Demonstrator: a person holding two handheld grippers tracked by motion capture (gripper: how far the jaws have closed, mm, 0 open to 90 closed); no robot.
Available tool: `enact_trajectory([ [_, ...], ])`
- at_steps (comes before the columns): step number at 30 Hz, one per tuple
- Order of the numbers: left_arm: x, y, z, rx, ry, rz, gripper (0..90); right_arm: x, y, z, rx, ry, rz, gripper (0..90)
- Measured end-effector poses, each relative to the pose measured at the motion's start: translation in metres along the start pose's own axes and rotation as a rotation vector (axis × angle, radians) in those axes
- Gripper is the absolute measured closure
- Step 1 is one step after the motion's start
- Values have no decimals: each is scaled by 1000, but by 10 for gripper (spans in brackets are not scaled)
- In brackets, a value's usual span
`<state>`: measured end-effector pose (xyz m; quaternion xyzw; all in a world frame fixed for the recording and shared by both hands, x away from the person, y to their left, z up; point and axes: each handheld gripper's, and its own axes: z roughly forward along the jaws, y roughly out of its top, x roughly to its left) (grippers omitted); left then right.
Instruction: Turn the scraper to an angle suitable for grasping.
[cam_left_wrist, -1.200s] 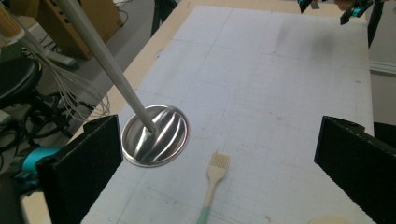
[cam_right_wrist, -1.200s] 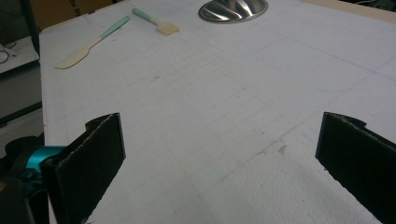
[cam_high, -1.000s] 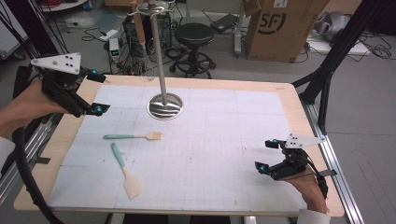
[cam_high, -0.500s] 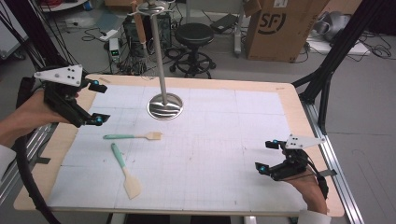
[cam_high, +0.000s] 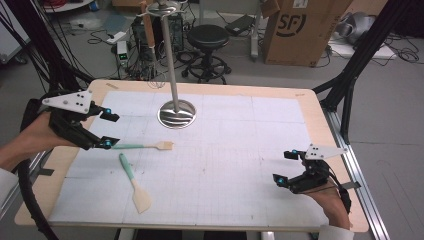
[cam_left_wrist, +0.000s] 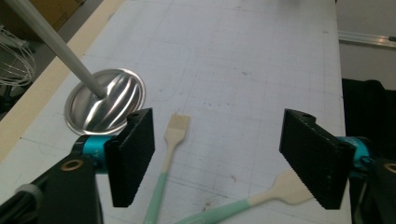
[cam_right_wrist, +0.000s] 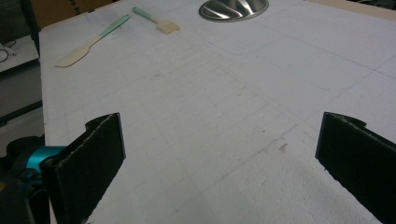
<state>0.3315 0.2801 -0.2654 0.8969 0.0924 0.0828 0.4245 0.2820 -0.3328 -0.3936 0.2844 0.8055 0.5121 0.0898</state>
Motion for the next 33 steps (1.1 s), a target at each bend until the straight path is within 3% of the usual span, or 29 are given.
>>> enact_trajectory([
  [7, -7, -5, 6, 51, -35, 24, 498, 1, 0, 1, 6, 3, 1, 1],
  [14, -12, -3, 21, 132, -104, 63, 761, 3, 2, 1, 1, 2, -10, 1],
  [15, -12, -3, 23, 148, -107, 83, 798, 3, 2, 1, 3, 1, -7, 1],
  [18, -12, -4, 29, 173, -107, 90, 883, 3, 2, 0, 3, 5, -9, 1],
  [23, -10, -7, 41, 199, -121, 100, 898, 3, 3, 0, 1, 6, -8, 1],
  [27, -12, -8, 51, 245, -155, 137, 899, 3, 3, -1, 0, 2, -9, 1],
  [33, -19, -16, 62, 267, -183, 140, 898, 3, 3, 0, 0, 4, -9, 2],
])
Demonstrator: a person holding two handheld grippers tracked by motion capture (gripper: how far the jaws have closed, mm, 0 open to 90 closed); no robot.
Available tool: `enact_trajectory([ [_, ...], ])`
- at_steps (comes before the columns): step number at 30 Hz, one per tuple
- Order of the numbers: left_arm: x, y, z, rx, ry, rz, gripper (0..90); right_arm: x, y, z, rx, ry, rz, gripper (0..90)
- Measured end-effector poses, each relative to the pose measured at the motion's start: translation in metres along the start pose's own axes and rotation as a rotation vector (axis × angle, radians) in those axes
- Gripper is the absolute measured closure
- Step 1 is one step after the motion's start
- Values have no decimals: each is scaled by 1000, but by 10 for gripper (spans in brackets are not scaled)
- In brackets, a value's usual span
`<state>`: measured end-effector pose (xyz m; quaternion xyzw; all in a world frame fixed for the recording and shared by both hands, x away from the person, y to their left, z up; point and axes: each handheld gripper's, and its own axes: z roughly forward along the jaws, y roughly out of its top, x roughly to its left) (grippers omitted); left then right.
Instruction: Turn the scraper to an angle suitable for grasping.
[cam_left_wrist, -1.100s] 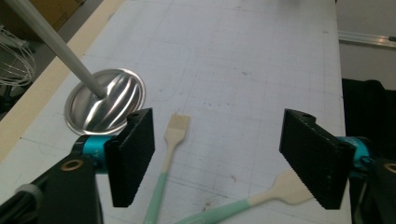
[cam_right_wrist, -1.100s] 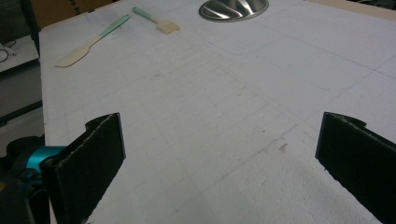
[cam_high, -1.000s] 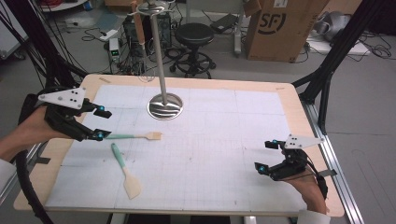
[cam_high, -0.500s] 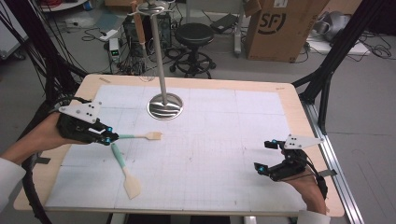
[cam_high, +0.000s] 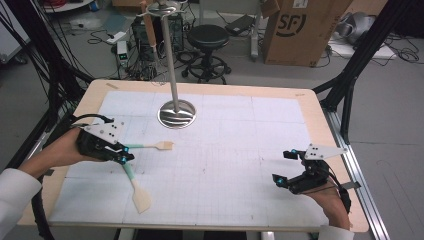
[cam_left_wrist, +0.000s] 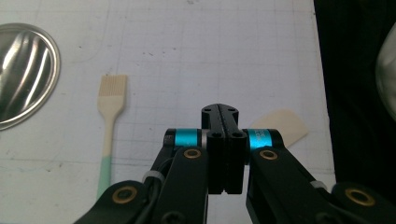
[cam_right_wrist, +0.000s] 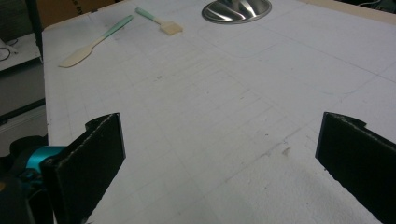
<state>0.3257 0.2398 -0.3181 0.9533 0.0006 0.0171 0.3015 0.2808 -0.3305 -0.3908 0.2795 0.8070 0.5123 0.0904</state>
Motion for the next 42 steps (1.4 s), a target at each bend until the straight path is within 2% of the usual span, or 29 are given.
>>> enact_trajectory([
  [6, -9, -7, 13, 35, -23, 24, 899, 1, 1, 0, 4, 1, -2, 1],
  [12, -18, -13, 25, 45, -28, 19, 899, 3, 2, 1, 4, 3, -9, 1],
  [14, -21, -14, 29, 55, -29, 22, 899, 3, 3, 2, 5, 3, -12, 1],
  [15, -22, -15, 31, 74, -30, 38, 899, 3, 3, 3, 4, 5, -14, 1],
  [17, -26, -16, 38, 81, -37, 28, 899, 4, 4, 4, 6, 7, -15, 2],
  [23, -32, -15, 54, 206, -40, 94, 899, 6, 5, 6, 9, 14, -22, 1],
  [28, -36, -13, 63, 305, -52, 131, 899, 7, 6, 6, 6, 17, -26, 1],
  [35, -35, -15, 73, 372, -54, 119, 899, 7, 6, 5, 0, 19, -24, 1],
  [42, -35, -16, 79, 406, -65, 107, 900, 7, 7, 6, 2, 18, -29, 1],
])
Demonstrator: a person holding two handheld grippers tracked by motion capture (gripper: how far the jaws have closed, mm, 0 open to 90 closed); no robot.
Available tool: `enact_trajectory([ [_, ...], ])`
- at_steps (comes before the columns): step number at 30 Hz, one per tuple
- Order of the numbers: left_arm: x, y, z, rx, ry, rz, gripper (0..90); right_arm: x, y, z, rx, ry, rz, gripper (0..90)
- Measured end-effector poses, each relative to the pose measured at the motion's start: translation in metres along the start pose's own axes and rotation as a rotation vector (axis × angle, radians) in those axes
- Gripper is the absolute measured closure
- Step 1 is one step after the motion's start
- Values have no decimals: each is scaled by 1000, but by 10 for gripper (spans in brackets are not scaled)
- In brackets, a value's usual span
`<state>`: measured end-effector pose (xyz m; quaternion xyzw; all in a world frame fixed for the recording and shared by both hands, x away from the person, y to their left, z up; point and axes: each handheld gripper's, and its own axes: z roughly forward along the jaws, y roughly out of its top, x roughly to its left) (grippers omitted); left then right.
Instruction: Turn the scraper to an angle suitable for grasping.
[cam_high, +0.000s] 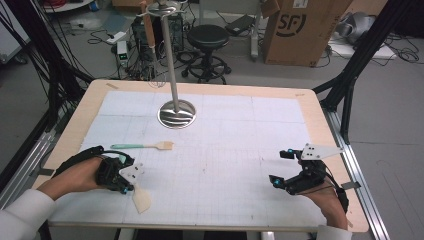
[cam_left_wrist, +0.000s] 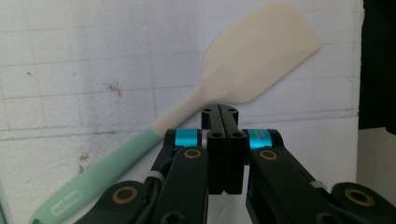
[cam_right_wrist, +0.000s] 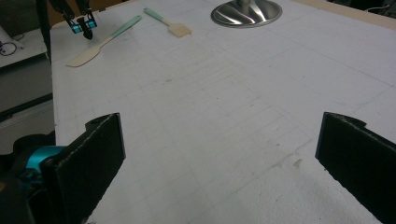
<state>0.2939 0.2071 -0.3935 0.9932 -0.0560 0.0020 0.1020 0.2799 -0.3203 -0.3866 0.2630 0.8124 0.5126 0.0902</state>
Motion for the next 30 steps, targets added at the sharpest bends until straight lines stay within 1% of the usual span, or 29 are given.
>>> enact_trajectory([
  [2, 0, 1, 2, 6, -7, -1, 899, 0, 0, 0, 2, 1, 3, 1],
  [4, 0, 1, 5, 23, -16, -3, 900, 0, 0, 1, 1, 1, 4, 1],
  [6, 0, 2, 7, 36, -17, -9, 900, 0, 0, 1, 1, 2, 0, 2],
  [12, 0, 5, 11, 46, -22, -2, 899, 1, 0, 2, 3, 5, -1, 1],
  [17, 1, 6, 11, 35, -26, -20, 899, 1, 0, 1, 5, 6, 3, 1],
  [19, 2, 7, 11, 28, -30, -35, 900, 0, 0, 2, 4, 5, 1, 1],
  [20, 3, 7, 11, 33, -32, -36, 899, 0, 0, 2, 5, 6, 0, 1],
  [22, 4, 7, 11, 19, -28, -49, 900, 1, 0, 3, 9, 8, 2, 1],
  [23, 5, 8, 12, 23, -31, -49, 899, 1, 0, 3, 9, 8, 1, 1],
  [27, 6, 9, 12, 11, -25, -65, 899, 0, 0, 3, 7, 9, 2, 1],
  [28, 7, 10, 13, 1, -17, -70, 899, 0, 0, 3, 8, 9, 3, 1],
  [30, 9, 11, 13, -3, -21, -78, 899, 1, 0, 3, 7, 9, 3, 1],
])
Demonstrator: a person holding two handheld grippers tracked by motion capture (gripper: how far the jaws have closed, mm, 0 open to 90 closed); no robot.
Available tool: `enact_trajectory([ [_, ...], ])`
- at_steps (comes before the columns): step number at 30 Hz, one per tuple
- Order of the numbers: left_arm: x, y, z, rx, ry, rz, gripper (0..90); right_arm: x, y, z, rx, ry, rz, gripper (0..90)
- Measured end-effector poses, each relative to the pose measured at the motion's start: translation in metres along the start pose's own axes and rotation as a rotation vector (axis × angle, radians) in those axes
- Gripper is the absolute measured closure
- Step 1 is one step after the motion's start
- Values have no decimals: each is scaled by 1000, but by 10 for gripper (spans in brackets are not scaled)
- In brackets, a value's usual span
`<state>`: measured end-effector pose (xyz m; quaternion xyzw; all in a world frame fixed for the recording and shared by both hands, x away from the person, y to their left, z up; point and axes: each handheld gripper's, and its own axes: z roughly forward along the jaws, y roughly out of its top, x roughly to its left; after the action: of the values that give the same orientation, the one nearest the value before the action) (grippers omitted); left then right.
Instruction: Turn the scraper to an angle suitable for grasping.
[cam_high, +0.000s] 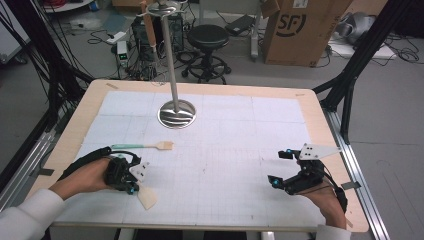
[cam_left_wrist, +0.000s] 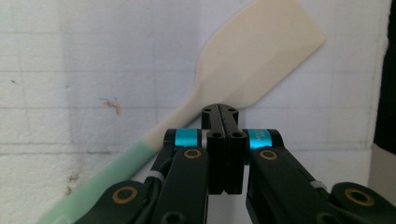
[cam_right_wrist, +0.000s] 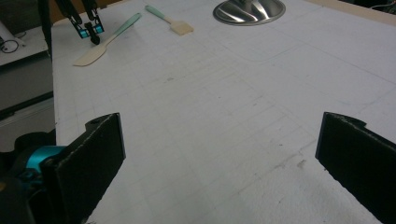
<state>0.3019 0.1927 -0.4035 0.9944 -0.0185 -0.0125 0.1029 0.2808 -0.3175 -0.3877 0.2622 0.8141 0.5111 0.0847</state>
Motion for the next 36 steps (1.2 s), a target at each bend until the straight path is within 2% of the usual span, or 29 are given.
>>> enact_trajectory([
  [2, 2, 2, 0, -13, 9, -24, 899, 0, 0, 0, 1, 1, 0, 1],
  [5, 5, 7, 0, -23, 2, -35, 899, 0, 0, -1, 0, 0, -2, 2],
  [13, 6, 9, -3, -45, 7, -39, 900, -1, 0, -2, -6, -1, -1, 1],
  [15, 7, 9, -8, -47, 15, -30, 899, -1, 0, -2, -6, 0, 0, 1],
  [20, 10, 9, -27, -101, 40, -46, 900, -1, 0, -2, -2, 1, 0, 2],
  [25, 14, 8, -43, -141, 77, -65, 899, -1, 0, -1, -1, -1, -3, 1],
  [26, 17, 8, -47, -136, 88, -58, 900, -1, 0, -1, -1, -1, -6, 1],
  [30, 23, 5, -56, -181, 115, -89, 899, 0, 0, 0, 2, 1, -3, 1],
  [31, 25, 4, -59, -182, 123, -86, 899, 0, 0, -1, 2, 2, -2, 1],
  [36, 34, 0, -63, -230, 141, -122, 899, 0, 0, -1, 3, 0, -3, 1],
])
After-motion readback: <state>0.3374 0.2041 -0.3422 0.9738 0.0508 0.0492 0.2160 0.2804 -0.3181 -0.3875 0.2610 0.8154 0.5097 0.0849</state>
